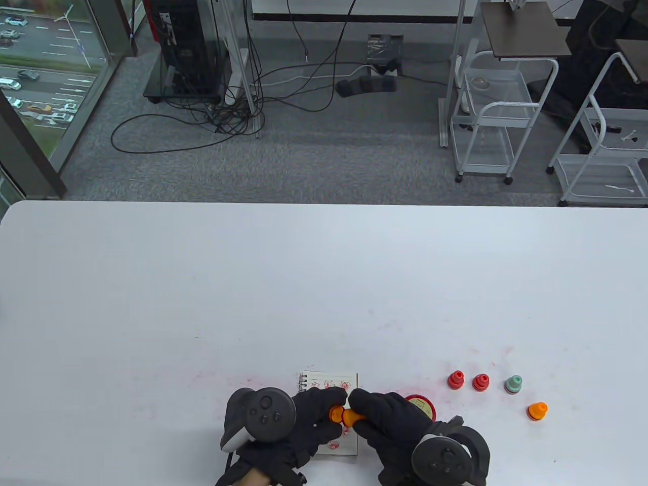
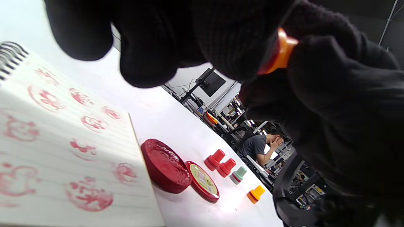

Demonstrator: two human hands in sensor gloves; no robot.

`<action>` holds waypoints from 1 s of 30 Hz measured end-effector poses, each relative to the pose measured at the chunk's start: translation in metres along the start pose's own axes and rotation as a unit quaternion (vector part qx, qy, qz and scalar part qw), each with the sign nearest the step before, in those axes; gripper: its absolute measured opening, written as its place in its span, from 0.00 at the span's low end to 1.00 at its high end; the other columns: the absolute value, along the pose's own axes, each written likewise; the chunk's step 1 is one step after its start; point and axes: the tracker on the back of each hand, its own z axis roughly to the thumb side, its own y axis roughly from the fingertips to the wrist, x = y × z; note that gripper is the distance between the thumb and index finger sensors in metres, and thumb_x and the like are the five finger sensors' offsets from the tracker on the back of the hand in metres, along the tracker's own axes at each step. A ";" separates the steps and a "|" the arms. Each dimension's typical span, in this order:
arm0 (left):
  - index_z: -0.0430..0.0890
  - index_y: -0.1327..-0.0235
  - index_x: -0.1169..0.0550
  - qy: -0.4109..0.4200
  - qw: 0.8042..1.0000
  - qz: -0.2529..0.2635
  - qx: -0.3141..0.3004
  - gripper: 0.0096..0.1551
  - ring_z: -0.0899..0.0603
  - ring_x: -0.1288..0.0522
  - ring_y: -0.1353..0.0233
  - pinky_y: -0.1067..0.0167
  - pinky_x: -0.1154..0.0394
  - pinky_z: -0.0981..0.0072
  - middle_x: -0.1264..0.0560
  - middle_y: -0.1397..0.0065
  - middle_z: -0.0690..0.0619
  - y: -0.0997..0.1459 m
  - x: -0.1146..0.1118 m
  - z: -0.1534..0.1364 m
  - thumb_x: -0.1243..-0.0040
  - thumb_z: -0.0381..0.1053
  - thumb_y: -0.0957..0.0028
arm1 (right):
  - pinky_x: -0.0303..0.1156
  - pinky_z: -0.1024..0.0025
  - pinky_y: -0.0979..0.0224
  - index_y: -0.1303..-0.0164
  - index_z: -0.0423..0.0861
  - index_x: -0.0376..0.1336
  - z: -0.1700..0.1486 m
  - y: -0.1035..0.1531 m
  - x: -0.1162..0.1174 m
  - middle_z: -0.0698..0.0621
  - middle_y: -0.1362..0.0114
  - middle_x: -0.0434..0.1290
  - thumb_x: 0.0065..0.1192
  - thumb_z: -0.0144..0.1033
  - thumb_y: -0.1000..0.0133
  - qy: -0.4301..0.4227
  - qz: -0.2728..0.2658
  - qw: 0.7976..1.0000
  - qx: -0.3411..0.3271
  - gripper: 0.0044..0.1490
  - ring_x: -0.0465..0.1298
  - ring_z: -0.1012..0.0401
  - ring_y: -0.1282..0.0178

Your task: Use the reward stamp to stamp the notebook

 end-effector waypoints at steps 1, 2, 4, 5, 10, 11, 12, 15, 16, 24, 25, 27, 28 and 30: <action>0.37 0.31 0.25 -0.002 1.000 0.001 -0.003 0.40 0.46 0.17 0.47 0.41 0.20 0.44 0.19 0.45 0.50 0.000 0.000 0.000 0.28 0.51 0.58 | 0.82 0.60 0.44 0.38 0.48 0.68 0.001 0.000 0.002 0.47 0.40 0.81 0.70 0.37 0.53 0.001 0.001 1.000 -0.003 0.31 0.83 0.54 0.48; 0.37 0.32 0.24 -0.005 1.000 0.002 -0.005 0.40 0.46 0.17 0.47 0.41 0.20 0.44 0.19 0.45 0.50 0.000 0.000 0.001 0.28 0.52 0.58 | 0.82 0.60 0.44 0.38 0.47 0.68 0.001 0.000 0.002 0.47 0.40 0.81 0.70 0.37 0.53 0.000 0.002 1.000 -0.003 0.31 0.83 0.54 0.48; 0.37 0.33 0.24 -0.015 1.000 0.000 -0.008 0.41 0.46 0.17 0.48 0.41 0.20 0.44 0.19 0.46 0.51 0.001 0.000 0.002 0.28 0.53 0.59 | 0.82 0.59 0.44 0.37 0.48 0.68 0.001 0.000 0.004 0.47 0.40 0.81 0.70 0.37 0.53 -0.001 0.002 1.000 -0.003 0.31 0.83 0.54 0.48; 0.38 0.33 0.24 -0.017 1.000 -0.001 -0.011 0.41 0.46 0.17 0.48 0.41 0.20 0.43 0.19 0.46 0.51 0.001 0.000 0.002 0.28 0.53 0.59 | 0.82 0.60 0.44 0.37 0.48 0.68 0.002 0.000 0.004 0.47 0.40 0.81 0.70 0.37 0.53 -0.001 0.001 1.000 -0.004 0.31 0.83 0.54 0.48; 0.38 0.34 0.23 -0.013 1.000 -0.001 -0.016 0.41 0.46 0.17 0.48 0.41 0.20 0.43 0.18 0.47 0.51 0.000 -0.001 0.002 0.28 0.55 0.60 | 0.82 0.59 0.44 0.38 0.48 0.68 0.002 0.000 0.003 0.47 0.40 0.81 0.70 0.37 0.53 0.004 0.004 1.000 -0.006 0.31 0.82 0.53 0.48; 0.38 0.34 0.23 -0.013 1.000 -0.001 -0.016 0.41 0.46 0.17 0.48 0.41 0.20 0.43 0.18 0.47 0.51 0.000 -0.001 0.002 0.28 0.55 0.60 | 0.82 0.59 0.44 0.38 0.48 0.69 0.002 0.000 0.003 0.47 0.40 0.81 0.70 0.37 0.53 0.004 0.006 1.000 -0.006 0.31 0.82 0.53 0.48; 0.38 0.34 0.23 -0.015 1.000 0.000 -0.017 0.41 0.46 0.17 0.49 0.41 0.20 0.43 0.18 0.47 0.51 0.000 -0.001 0.002 0.28 0.55 0.60 | 0.81 0.59 0.44 0.38 0.48 0.69 0.002 0.000 0.003 0.47 0.40 0.81 0.71 0.36 0.53 0.004 0.007 1.000 -0.006 0.31 0.82 0.53 0.48; 0.38 0.35 0.23 -0.018 1.000 0.000 -0.017 0.41 0.46 0.17 0.49 0.41 0.20 0.42 0.18 0.48 0.51 0.000 -0.001 0.002 0.28 0.56 0.60 | 0.81 0.59 0.43 0.39 0.48 0.70 0.002 -0.001 0.003 0.47 0.39 0.81 0.71 0.35 0.54 0.007 0.012 1.000 -0.007 0.30 0.82 0.53 0.48; 0.38 0.35 0.23 -0.020 1.000 0.000 -0.017 0.41 0.46 0.17 0.49 0.41 0.20 0.42 0.18 0.48 0.51 0.001 -0.001 0.002 0.29 0.56 0.60 | 0.81 0.58 0.43 0.39 0.49 0.70 0.002 0.000 0.003 0.47 0.39 0.81 0.71 0.35 0.54 0.009 0.013 1.000 -0.007 0.29 0.82 0.52 0.48; 0.37 0.38 0.21 -0.019 1.000 0.003 -0.021 0.41 0.47 0.16 0.51 0.41 0.20 0.42 0.17 0.50 0.52 0.001 -0.001 0.002 0.30 0.57 0.62 | 0.81 0.58 0.43 0.39 0.49 0.70 0.001 -0.001 0.005 0.47 0.40 0.81 0.70 0.35 0.53 0.004 0.020 1.000 -0.003 0.29 0.82 0.53 0.48; 0.37 0.38 0.21 -0.019 1.000 0.003 -0.021 0.41 0.47 0.16 0.51 0.41 0.20 0.42 0.17 0.50 0.52 0.001 -0.001 0.002 0.30 0.57 0.62 | 0.81 0.58 0.43 0.39 0.49 0.70 0.001 -0.001 0.005 0.47 0.40 0.81 0.70 0.35 0.53 0.002 0.021 1.000 -0.001 0.29 0.82 0.53 0.48; 0.38 0.38 0.21 -0.020 1.000 0.001 -0.021 0.41 0.47 0.16 0.51 0.41 0.21 0.42 0.17 0.50 0.52 0.001 -0.002 0.002 0.30 0.58 0.62 | 0.81 0.58 0.43 0.39 0.49 0.69 0.000 -0.001 0.005 0.46 0.39 0.81 0.70 0.35 0.53 -0.005 0.028 1.000 0.006 0.29 0.82 0.53 0.47; 0.38 0.37 0.21 -0.021 1.000 -0.001 -0.021 0.41 0.47 0.16 0.50 0.40 0.21 0.41 0.17 0.50 0.52 0.001 -0.002 0.002 0.31 0.58 0.62 | 0.81 0.58 0.43 0.38 0.49 0.69 -0.001 -0.001 0.005 0.46 0.39 0.80 0.70 0.35 0.52 -0.009 0.027 1.000 0.008 0.29 0.82 0.52 0.47; 0.39 0.32 0.25 -0.022 1.000 -0.006 -0.014 0.44 0.44 0.18 0.45 0.37 0.23 0.39 0.19 0.44 0.50 0.001 -0.002 0.001 0.32 0.59 0.60 | 0.81 0.58 0.43 0.38 0.49 0.69 -0.003 -0.001 0.004 0.46 0.39 0.80 0.70 0.35 0.52 -0.015 0.018 1.000 0.013 0.30 0.82 0.52 0.47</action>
